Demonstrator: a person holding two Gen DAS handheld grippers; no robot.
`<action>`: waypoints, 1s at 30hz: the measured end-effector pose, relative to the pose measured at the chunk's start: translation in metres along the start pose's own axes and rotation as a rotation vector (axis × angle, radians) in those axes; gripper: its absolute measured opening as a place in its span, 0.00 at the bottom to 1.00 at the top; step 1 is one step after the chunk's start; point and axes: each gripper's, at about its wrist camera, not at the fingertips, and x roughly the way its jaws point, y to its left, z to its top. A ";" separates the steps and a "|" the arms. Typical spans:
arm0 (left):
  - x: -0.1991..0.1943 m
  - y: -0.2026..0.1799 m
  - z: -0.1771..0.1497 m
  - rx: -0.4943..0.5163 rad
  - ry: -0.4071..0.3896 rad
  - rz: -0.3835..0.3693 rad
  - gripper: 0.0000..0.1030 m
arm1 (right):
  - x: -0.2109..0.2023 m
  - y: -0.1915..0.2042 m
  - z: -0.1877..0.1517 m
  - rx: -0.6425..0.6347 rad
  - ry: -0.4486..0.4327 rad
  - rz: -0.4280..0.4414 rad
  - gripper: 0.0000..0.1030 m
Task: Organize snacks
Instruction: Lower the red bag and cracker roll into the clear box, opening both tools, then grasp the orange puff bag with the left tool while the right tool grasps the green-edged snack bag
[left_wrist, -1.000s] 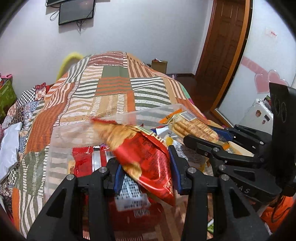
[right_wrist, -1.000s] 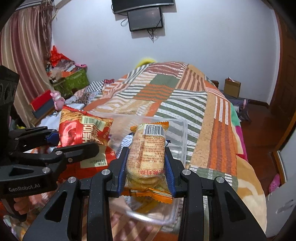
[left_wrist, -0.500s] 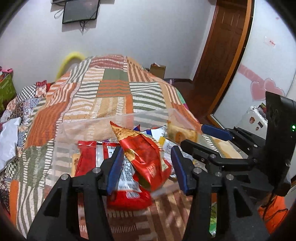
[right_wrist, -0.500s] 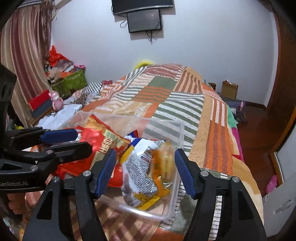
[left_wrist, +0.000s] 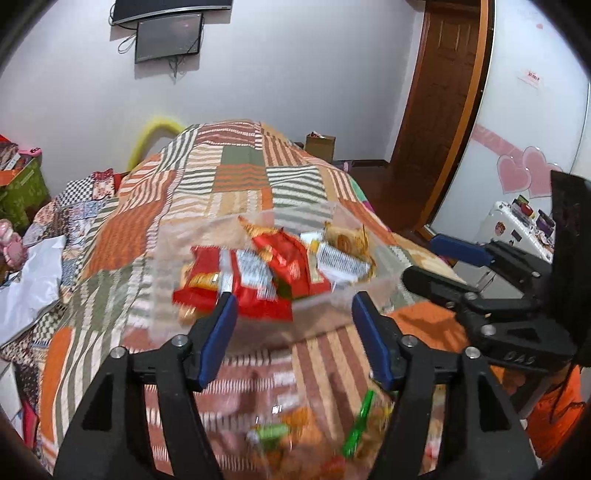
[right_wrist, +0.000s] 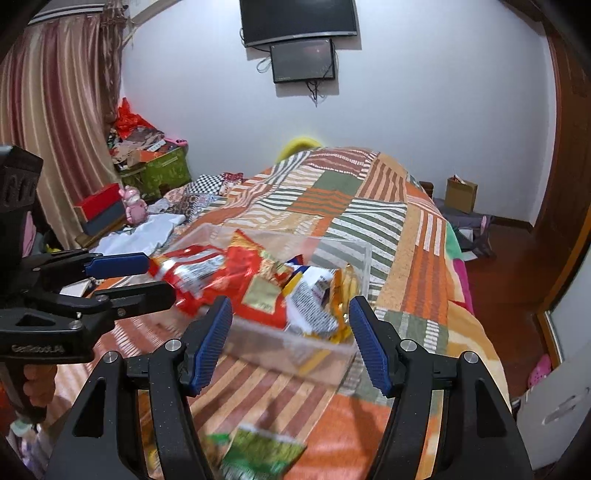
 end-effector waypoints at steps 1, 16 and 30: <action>-0.005 0.000 -0.005 0.000 0.002 0.007 0.66 | -0.004 0.003 -0.002 -0.003 0.000 0.006 0.60; -0.043 0.005 -0.078 -0.049 0.061 0.025 0.77 | -0.012 0.042 -0.055 -0.011 0.093 0.120 0.67; -0.019 0.009 -0.108 -0.085 0.150 0.030 0.78 | -0.001 0.057 -0.096 -0.070 0.200 0.104 0.68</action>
